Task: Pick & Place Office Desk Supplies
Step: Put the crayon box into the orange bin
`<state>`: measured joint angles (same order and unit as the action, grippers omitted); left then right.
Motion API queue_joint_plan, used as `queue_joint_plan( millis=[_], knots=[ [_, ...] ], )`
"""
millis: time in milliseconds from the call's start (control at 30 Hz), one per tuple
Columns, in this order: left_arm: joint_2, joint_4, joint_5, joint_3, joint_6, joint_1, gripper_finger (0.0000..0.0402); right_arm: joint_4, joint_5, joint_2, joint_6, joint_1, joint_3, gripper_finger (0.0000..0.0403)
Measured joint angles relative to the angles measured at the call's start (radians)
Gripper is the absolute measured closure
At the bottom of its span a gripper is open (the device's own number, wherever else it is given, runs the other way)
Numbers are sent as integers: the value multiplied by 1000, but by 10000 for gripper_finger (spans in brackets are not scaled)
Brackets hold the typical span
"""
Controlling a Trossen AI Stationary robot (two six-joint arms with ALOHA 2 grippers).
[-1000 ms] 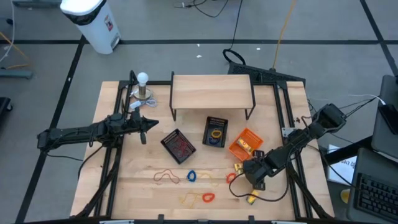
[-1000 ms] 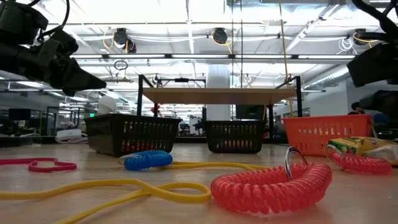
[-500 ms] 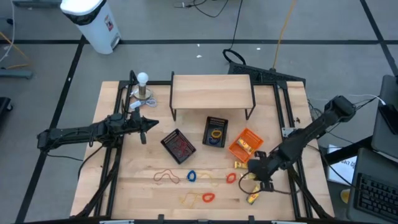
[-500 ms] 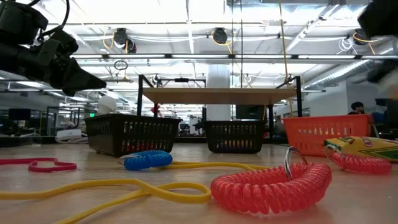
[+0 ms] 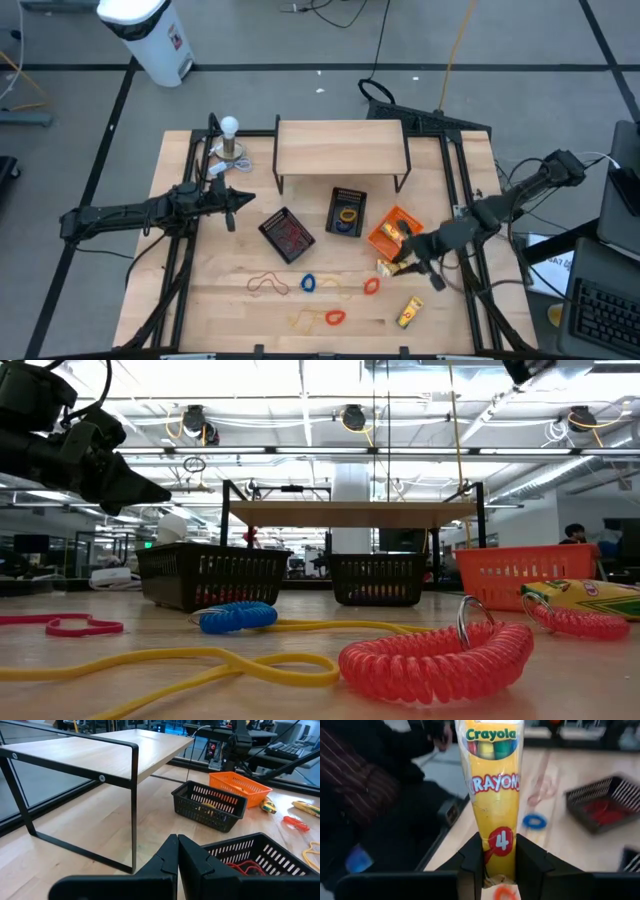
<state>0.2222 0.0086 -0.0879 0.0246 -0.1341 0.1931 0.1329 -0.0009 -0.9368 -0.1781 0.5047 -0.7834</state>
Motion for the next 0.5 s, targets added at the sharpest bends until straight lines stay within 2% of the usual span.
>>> queue_joint_plan(
  millis=[133,267,500],
  knots=[
    [0,0,0,0,-7,0,398,0,3,86,69,-81,0,322],
    [0,1,0,0,-26,0,398,-5,10,173,105,-164,6,332],
    [0,1,0,0,-52,0,398,-3,30,334,94,-257,108,330]
  ],
)
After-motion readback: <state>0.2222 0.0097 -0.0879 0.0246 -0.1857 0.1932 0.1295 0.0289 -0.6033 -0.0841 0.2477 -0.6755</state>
